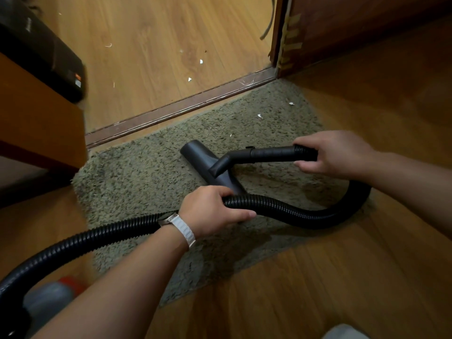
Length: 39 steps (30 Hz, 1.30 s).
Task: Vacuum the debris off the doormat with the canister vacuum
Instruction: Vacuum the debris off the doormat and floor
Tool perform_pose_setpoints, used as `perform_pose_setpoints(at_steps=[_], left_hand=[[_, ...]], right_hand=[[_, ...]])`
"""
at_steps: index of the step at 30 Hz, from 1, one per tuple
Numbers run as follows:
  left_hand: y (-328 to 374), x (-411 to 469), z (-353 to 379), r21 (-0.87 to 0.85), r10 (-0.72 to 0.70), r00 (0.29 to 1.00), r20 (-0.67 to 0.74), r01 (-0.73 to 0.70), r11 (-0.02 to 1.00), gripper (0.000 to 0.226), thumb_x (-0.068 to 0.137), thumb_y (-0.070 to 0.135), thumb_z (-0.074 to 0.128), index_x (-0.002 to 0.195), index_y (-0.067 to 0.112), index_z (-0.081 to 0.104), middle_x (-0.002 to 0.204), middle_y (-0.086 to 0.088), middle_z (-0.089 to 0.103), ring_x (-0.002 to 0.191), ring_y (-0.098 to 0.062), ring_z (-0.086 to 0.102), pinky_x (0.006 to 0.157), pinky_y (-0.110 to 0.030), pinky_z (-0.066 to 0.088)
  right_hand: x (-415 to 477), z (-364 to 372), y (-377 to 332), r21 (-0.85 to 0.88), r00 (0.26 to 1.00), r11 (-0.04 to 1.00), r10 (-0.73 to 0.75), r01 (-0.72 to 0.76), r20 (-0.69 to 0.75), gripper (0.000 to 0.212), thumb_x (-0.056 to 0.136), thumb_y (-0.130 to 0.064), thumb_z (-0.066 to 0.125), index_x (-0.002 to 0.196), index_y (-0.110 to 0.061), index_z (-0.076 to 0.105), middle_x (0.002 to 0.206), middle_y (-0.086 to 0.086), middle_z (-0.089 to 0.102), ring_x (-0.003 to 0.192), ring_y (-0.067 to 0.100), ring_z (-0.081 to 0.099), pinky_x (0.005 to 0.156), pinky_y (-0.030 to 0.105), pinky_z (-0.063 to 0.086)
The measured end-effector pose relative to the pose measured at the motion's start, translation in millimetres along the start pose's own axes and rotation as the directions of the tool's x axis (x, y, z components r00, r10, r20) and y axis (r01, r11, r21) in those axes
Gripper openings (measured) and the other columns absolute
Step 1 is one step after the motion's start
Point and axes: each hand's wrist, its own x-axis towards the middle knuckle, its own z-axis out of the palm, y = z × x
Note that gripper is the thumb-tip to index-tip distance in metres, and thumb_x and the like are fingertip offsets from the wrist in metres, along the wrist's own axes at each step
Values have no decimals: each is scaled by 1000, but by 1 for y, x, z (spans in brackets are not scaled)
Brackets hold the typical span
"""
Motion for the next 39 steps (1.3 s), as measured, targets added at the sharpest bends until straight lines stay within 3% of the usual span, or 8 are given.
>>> perform_pose_setpoints(at_steps=[7,13,20,27,36,39], left_hand=[[0,-1,-5,-96,-23,1000,-21,21,995,56,64,81,67,87,30,70,67,5,69,59,-10,64,54,-32,52],[-1,1,-10,-202,-55,996,-67,41,979,48,63,78,72,79,32,69,62,5,67,55,-12,63,54,-31,50],[-5,-2,-11,-287,-58,995,-78,34,957,46,61,76,74,76,34,68,60,7,65,53,-12,61,53,-33,49],[-5,-1,-10,-309,-69,994,-84,40,950,48,61,74,76,80,29,71,58,6,63,50,-10,58,50,-30,45],[-4,-6,-9,-253,-78,993,-83,55,966,48,62,73,77,81,28,73,69,-1,71,61,-16,66,59,-41,55],[-7,-7,-7,-261,-66,995,-73,44,964,50,60,76,74,80,31,72,68,0,70,60,-17,66,59,-44,56]], right_hand=[[-7,-7,34,80,959,958,279,-274,-54,30,92,-48,61,118,-31,60,78,-5,59,66,14,54,53,31,42],[8,-14,44,157,912,912,397,-380,-100,30,92,-49,61,114,-28,59,79,-2,60,66,19,57,53,30,41],[25,-16,26,62,958,956,286,-286,3,31,93,-45,61,118,-28,60,77,-3,58,65,15,55,50,26,32],[24,-8,21,31,985,984,173,-173,-19,20,93,-47,60,103,-30,57,71,-4,57,61,14,54,49,27,31],[20,5,5,-37,1000,999,-21,21,-14,20,91,-48,61,102,-33,54,74,-8,56,66,13,55,50,29,39],[10,7,10,-9,998,999,-40,39,-55,21,90,-45,63,104,-30,57,73,-9,54,64,11,52,49,28,35]])
